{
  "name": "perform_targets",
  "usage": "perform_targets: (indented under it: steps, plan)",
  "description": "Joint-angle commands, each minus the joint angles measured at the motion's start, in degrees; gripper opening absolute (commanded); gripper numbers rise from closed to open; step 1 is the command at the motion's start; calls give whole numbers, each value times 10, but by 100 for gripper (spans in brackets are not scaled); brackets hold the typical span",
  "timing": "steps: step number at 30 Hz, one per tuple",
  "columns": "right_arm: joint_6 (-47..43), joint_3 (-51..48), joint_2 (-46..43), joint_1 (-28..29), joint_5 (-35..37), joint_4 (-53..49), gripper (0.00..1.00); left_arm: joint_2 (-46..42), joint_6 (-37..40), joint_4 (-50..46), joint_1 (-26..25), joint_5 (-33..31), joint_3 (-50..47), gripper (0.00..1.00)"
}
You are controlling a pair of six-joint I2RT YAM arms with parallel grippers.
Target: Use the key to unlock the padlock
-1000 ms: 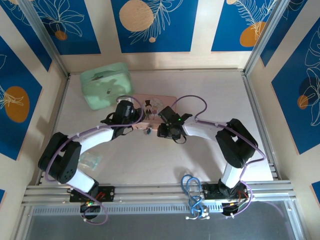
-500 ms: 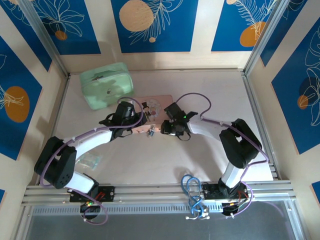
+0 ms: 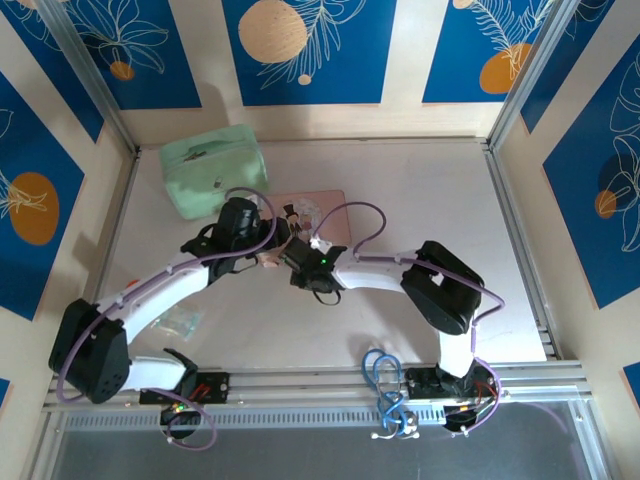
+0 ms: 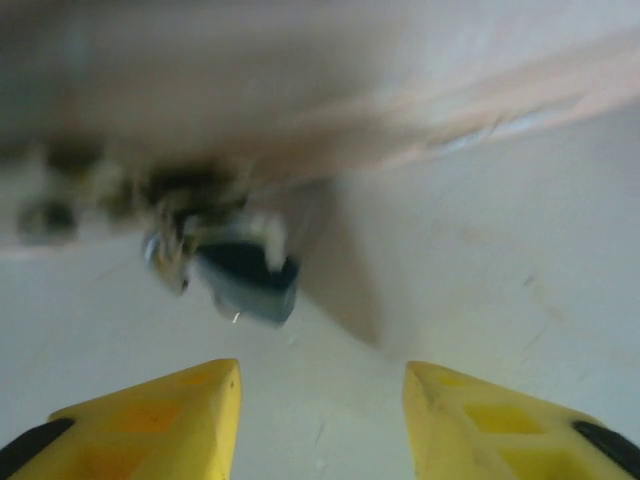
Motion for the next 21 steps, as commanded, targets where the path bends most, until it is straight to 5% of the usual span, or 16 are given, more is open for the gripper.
perform_targets:
  steps: [1, 10, 21]
  plan:
    - [14, 52, 15, 18, 97, -72, 53, -2, 13, -28, 1, 10, -4, 47]
    - [-64, 26, 21, 5, 80, 29, 53, 14, 5, -20, 7, 24, -2, 46]
    - [-152, -40, 16, -22, -3, 190, 39, 41, -4, -5, 8, 31, -11, 45]
